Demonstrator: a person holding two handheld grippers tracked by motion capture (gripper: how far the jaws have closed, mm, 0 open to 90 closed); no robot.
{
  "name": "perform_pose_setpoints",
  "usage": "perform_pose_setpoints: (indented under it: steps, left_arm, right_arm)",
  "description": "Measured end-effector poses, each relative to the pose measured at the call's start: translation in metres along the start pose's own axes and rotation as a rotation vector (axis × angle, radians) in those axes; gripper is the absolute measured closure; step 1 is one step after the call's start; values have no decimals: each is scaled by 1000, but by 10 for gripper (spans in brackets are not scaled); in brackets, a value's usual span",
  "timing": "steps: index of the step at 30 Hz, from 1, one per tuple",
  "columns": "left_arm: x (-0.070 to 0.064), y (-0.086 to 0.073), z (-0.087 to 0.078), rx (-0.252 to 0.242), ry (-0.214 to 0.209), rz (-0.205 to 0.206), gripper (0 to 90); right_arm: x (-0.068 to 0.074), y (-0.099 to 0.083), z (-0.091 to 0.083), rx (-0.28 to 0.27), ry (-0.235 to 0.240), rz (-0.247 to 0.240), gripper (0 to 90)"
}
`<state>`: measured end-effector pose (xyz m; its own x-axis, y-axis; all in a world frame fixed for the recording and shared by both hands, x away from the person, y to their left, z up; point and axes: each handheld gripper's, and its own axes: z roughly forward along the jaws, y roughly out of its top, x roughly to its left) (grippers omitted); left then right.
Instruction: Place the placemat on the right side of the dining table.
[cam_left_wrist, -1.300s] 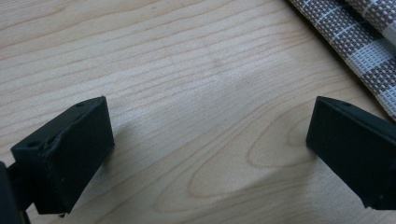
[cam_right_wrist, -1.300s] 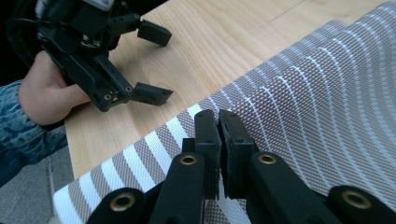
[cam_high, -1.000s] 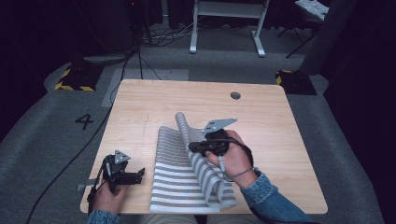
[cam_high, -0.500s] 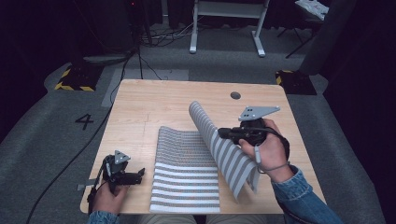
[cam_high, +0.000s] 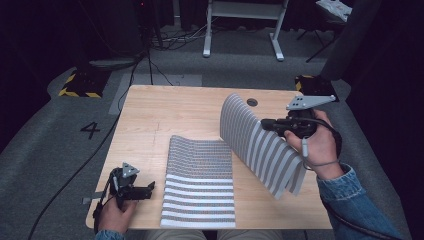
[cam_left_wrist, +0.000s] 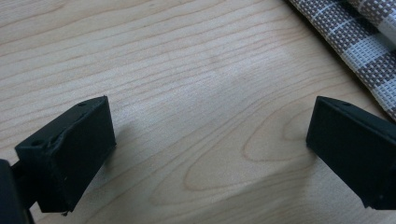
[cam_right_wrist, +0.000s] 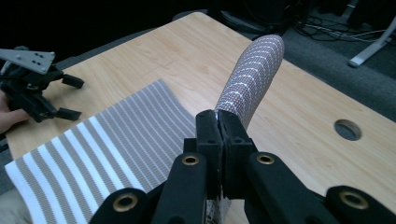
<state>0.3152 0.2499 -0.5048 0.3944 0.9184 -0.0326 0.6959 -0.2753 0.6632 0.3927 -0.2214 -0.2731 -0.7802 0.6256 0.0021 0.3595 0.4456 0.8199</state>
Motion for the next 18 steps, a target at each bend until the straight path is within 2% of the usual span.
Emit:
perform_pose_setpoints:
  steps: [1,2,3,5,6,11,15,18]
  left_arm:
    - [0,0,0,0,2,-3,13]
    - [0,0,0,0,2,-3,13]
    - [0,0,0,2,0,-3,13]
    - [0,0,0,2,-1,-2,12]
    - [0,0,0,2,-2,-4,10]
    - [1,2,1,5,-13,-4,6]
    - [1,2,2,5,-4,-7,5]
    - [1,2,2,4,-5,-7,5]
  right_arm:
    - [-9,-1,-4,-19,-16,15,886]
    - [-9,-1,-4,-19,-16,15,886]
    - [-16,-2,-8,-32,-35,22,887]
    - [-18,-2,-9,-36,-38,26,887]
    - [-26,-3,-13,-47,-61,31,887]
    - [-42,-6,-23,-40,-124,27,887]
    - [-51,-11,-30,-37,-169,30,888]
    - [-57,-14,-35,-44,-187,40,888]
